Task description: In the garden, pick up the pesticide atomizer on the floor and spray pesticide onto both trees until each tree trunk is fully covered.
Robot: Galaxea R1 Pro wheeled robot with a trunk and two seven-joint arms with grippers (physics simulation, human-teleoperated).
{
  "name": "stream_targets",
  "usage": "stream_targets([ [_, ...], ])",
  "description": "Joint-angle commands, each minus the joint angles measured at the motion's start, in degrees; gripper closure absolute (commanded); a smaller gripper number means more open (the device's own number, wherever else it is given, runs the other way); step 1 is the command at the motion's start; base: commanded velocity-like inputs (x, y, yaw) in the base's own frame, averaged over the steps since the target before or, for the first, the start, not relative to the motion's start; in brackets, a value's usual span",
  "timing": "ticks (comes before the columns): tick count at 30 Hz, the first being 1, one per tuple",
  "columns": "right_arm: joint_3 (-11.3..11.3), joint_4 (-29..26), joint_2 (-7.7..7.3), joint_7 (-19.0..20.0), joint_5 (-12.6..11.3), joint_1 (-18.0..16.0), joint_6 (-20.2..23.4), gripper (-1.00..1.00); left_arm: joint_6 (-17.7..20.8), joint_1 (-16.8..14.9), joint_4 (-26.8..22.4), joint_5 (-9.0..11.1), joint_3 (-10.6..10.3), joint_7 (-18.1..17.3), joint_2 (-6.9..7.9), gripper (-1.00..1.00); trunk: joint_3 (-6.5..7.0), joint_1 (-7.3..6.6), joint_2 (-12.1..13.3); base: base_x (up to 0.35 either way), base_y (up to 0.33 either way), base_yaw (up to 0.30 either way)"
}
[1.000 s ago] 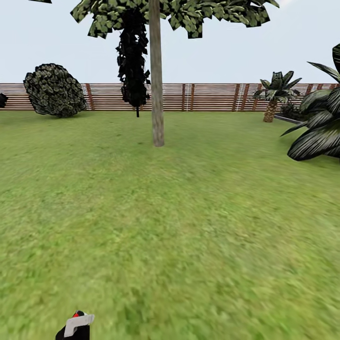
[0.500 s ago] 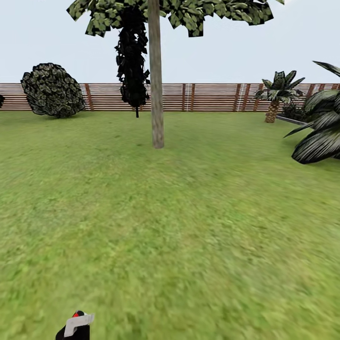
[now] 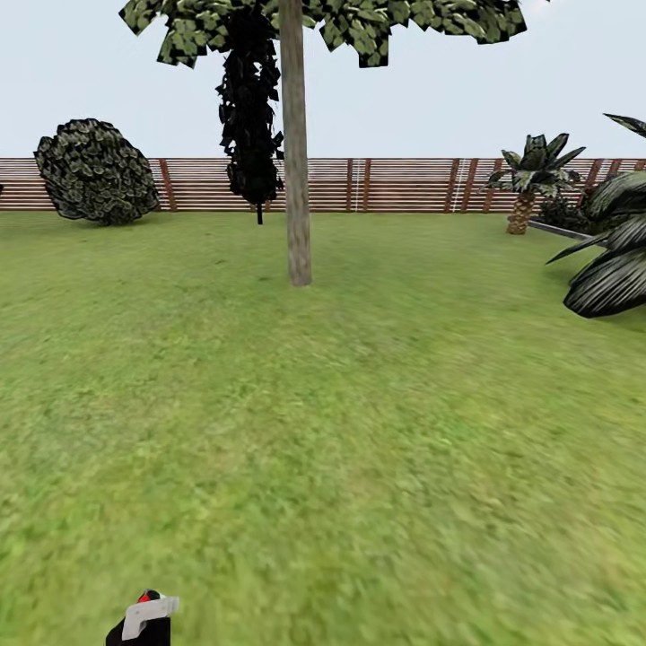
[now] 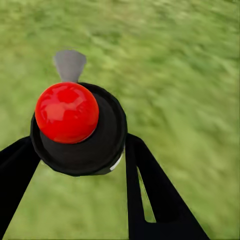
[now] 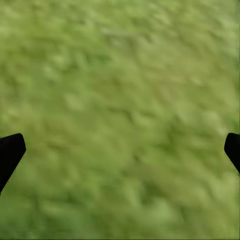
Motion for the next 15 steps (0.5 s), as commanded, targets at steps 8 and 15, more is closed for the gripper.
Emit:
stream_targets([
  [8, -0.45, 0.04, 0.00, 0.24, 0.29, -0.03, -0.18, -1.00, -0.15, -0.03, 0.04, 0.50, 0.01, -0.27, 0.00, 1.00, -0.05, 0.02, -0.02, 0.339, 0.000, 0.000],
  [15, -0.45, 0.04, 0.00, 0.24, 0.30, -0.03, -0.18, -1.00, -0.15, -0.03, -0.04, 0.50, 0.02, -0.27, 0.00, 1.00, -0.05, 0.02, -0.02, 0.339, 0.000, 0.000],
])
